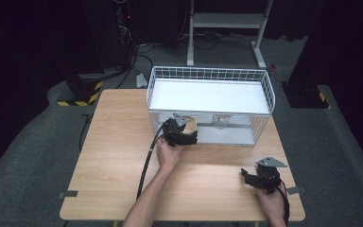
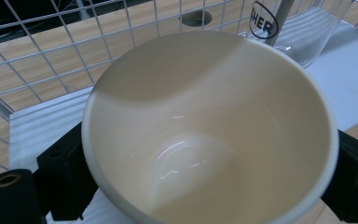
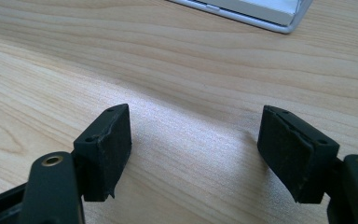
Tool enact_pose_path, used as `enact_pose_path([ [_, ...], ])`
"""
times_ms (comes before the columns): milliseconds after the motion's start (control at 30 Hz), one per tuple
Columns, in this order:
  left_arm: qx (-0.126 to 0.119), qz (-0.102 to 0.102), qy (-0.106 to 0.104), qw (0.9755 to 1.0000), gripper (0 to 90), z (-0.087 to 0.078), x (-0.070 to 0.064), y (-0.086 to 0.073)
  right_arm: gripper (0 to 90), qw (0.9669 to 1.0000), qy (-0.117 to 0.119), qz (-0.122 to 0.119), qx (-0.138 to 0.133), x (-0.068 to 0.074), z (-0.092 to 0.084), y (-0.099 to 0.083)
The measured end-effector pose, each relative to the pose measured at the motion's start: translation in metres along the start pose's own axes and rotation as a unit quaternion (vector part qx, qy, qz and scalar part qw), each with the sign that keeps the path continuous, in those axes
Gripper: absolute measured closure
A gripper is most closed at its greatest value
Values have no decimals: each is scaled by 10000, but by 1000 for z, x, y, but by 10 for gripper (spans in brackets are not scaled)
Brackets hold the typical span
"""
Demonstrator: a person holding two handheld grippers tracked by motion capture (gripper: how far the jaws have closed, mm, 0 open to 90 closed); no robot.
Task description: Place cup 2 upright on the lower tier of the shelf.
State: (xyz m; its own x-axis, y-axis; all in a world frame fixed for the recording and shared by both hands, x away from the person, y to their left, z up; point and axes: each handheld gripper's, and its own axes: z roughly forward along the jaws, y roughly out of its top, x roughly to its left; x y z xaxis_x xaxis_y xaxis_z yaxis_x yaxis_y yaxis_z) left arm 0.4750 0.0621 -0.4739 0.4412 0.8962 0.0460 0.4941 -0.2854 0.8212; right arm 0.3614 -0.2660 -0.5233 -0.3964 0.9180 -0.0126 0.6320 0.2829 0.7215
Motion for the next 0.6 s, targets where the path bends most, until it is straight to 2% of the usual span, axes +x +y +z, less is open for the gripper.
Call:
enact_pose_path([
  [100,-21,-8,51,10000,91,1,0,0,262,10000,1,0,0,0,0,0],
  [133,-13,130,-156,9998,91,3,3,1,261,10000,1,2,0,0,0,0],
  [267,-107,37,-72,9999,91,5,3,0,261,10000,1,1,0,0,0,0],
  [400,-39,-198,-242,9995,89,7,7,0,261,10000,1,2,1,0,0,0],
  [433,-36,-167,-249,9995,90,7,7,0,261,10000,0,2,0,0,0,0],
  [467,-33,-121,-170,9998,90,6,6,0,261,10000,0,1,0,0,0,0],
  [567,-28,-112,-178,9998,90,6,6,0,261,10000,0,1,0,0,0,0],
  [600,-47,-177,-183,9997,88,6,6,0,262,10000,0,1,0,0,0,0],
])
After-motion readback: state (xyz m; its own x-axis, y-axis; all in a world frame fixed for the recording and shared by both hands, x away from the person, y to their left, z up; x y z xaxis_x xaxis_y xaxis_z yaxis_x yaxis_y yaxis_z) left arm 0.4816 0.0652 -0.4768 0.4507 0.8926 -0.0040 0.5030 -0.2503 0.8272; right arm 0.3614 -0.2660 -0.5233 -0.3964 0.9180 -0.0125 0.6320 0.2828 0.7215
